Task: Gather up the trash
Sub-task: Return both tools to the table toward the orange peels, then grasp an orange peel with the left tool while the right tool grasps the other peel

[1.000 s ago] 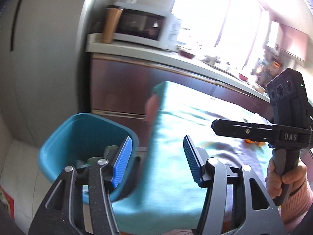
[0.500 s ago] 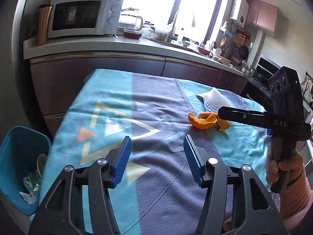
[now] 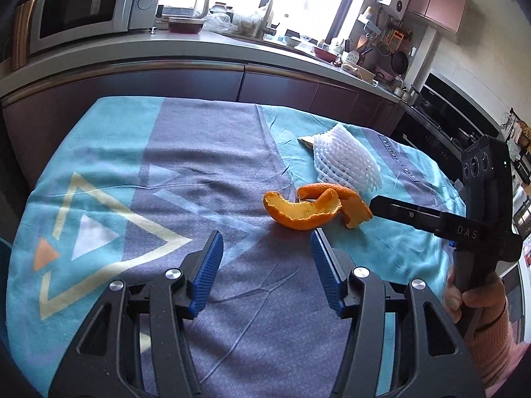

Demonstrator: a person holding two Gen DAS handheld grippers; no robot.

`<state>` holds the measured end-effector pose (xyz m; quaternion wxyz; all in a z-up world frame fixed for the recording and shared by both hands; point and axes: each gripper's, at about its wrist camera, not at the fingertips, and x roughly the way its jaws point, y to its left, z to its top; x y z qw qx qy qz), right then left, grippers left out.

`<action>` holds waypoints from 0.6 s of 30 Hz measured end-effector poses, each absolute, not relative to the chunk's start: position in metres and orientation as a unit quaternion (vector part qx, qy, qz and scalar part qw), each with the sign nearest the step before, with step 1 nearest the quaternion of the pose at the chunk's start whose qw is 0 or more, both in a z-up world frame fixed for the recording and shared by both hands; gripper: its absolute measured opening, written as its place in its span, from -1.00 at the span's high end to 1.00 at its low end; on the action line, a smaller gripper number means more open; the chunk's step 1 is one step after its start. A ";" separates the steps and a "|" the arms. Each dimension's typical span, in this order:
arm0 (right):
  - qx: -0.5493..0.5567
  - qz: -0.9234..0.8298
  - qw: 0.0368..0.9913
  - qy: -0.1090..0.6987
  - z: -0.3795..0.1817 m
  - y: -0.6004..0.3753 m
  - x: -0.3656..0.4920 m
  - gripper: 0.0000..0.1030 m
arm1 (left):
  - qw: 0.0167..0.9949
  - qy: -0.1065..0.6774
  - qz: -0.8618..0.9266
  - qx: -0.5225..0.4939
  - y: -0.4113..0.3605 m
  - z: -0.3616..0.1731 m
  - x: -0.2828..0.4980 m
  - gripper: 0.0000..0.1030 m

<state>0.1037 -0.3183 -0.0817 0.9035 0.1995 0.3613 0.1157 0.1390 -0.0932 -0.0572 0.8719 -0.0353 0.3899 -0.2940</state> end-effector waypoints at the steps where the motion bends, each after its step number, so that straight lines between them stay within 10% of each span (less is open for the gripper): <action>1: 0.201 0.115 0.902 0.363 -0.083 -0.317 0.105 0.07 | 0.870 0.393 -0.296 -0.035 -0.097 -0.059 0.142 -0.05; 18: 0.213 0.123 0.890 0.383 -0.099 -0.322 0.118 0.14 | 0.836 0.445 -0.318 -0.046 -0.144 -0.082 0.185 0.08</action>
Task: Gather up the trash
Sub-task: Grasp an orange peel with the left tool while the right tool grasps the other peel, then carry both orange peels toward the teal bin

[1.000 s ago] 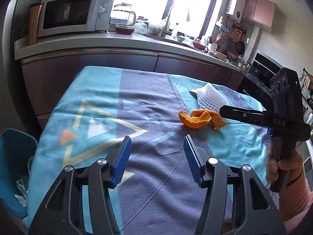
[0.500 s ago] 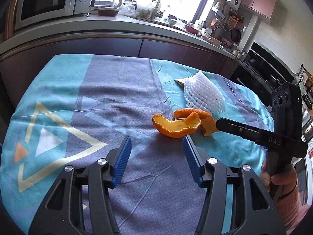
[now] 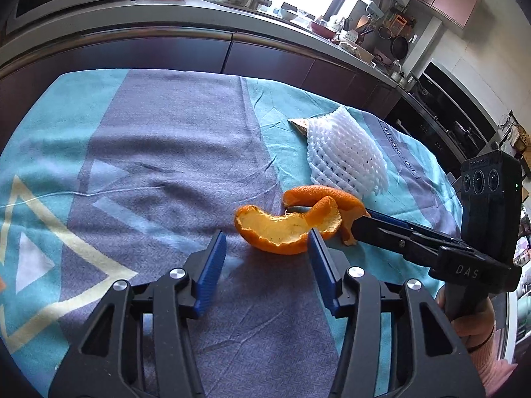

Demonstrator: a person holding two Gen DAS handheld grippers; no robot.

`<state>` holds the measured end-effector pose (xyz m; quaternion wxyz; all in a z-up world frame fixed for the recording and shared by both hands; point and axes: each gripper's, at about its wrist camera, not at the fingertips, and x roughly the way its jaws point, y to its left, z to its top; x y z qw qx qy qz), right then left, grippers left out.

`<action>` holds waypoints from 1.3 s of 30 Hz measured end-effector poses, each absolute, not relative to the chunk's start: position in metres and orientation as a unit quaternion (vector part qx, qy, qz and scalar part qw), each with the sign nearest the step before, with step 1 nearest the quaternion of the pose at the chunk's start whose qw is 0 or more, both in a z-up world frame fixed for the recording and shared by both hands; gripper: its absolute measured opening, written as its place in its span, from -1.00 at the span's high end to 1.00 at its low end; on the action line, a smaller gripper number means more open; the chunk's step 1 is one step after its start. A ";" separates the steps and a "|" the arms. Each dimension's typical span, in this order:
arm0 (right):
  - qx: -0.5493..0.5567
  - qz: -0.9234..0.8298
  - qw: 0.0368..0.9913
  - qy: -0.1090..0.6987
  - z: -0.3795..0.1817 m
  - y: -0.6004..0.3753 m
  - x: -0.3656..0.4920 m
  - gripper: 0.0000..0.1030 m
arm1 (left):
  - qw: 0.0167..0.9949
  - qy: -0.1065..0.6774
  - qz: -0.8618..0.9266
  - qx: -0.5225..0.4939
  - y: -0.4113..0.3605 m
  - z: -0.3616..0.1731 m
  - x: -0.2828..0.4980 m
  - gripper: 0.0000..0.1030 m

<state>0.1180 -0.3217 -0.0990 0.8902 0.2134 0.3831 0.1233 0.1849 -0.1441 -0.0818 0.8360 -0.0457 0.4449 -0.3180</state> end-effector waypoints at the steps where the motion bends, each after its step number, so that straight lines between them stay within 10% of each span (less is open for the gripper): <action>1: 0.213 0.125 0.890 0.384 -0.099 -0.321 0.119 0.23 | 0.834 0.446 -0.322 -0.046 -0.146 -0.082 0.186 0.14; 9: 0.219 0.131 0.886 0.386 -0.101 -0.323 0.118 0.70 | 0.837 0.442 -0.321 -0.040 -0.152 -0.081 0.183 0.81; 39: 0.241 0.189 0.887 0.344 -0.067 -0.293 0.103 0.80 | 0.882 0.387 -0.260 -0.068 -0.040 -0.040 0.123 0.87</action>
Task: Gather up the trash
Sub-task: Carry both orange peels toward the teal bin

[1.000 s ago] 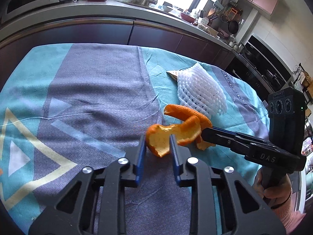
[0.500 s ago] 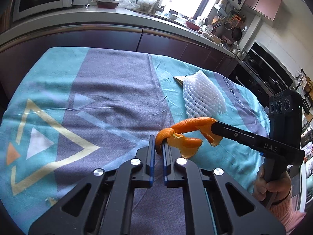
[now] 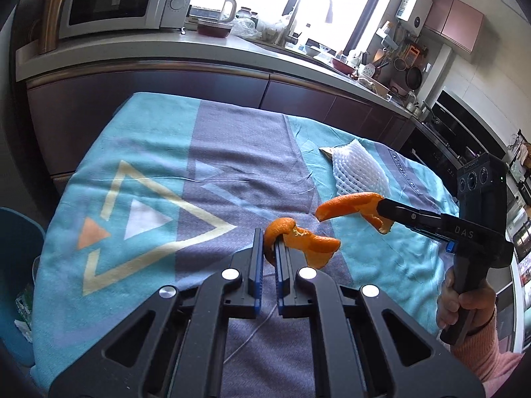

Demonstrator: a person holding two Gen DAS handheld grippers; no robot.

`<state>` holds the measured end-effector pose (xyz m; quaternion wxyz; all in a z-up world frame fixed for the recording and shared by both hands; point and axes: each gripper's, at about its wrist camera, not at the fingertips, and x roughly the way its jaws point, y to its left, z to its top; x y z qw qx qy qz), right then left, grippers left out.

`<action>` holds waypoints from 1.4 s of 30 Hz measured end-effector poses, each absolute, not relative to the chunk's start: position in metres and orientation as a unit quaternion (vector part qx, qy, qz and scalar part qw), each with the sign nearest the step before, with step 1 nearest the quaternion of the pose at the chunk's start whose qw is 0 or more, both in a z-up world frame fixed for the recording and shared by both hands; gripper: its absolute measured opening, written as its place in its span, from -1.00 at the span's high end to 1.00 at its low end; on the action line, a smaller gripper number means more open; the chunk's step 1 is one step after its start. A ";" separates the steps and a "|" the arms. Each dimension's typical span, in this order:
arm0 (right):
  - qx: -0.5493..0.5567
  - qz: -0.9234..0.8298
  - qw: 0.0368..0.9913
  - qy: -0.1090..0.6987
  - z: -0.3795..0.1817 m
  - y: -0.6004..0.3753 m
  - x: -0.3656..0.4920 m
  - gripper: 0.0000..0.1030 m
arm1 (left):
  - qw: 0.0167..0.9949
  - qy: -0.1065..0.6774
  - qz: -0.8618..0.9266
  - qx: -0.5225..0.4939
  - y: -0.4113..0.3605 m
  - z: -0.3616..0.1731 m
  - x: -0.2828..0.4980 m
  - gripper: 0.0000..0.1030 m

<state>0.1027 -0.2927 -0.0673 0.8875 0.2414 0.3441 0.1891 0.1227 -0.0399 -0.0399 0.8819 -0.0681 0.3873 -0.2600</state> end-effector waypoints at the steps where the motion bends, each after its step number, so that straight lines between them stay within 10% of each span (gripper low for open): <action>1: 0.242 0.193 0.887 0.343 -0.066 -0.290 0.103 0.80 | 0.884 0.385 -0.256 -0.068 -0.035 -0.039 0.120 0.87; 42: 0.191 0.354 0.834 0.378 -0.055 -0.116 0.147 0.80 | 0.920 0.339 -0.121 -0.156 0.148 -0.018 0.059 0.88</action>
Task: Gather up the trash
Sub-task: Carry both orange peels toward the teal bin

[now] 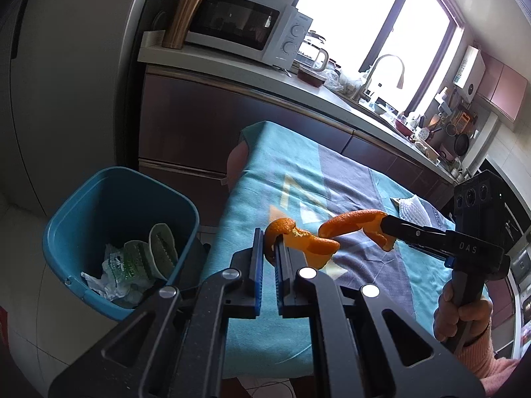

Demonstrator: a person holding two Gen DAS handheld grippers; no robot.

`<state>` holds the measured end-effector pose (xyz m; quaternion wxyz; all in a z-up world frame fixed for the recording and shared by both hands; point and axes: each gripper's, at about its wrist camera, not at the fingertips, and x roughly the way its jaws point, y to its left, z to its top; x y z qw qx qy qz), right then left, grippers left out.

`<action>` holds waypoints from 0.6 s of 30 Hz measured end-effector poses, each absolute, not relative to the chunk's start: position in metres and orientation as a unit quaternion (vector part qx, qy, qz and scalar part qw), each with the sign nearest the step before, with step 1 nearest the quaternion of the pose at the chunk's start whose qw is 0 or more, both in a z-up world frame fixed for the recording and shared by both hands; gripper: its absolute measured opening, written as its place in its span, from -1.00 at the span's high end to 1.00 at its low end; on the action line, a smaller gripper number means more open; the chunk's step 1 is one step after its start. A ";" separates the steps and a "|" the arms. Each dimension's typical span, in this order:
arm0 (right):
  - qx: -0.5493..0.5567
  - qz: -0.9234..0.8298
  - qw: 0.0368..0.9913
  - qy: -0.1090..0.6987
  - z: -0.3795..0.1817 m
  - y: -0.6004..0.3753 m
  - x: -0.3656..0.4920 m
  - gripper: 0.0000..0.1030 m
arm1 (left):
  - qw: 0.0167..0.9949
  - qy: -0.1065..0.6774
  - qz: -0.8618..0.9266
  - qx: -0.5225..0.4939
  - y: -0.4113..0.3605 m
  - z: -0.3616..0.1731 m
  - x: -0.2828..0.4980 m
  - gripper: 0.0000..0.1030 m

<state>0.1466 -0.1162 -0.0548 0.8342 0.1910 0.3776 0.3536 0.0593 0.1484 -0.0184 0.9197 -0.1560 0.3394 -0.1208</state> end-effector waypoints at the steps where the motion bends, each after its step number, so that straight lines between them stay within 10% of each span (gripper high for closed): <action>1: 0.188 0.357 0.833 0.379 -0.054 -0.112 0.149 0.80 | 0.921 0.338 -0.117 -0.158 0.153 -0.018 0.058 0.87; 18: 0.155 0.401 0.808 0.402 -0.051 -0.038 0.184 0.80 | 0.927 0.324 -0.039 -0.184 0.225 -0.020 0.050 0.88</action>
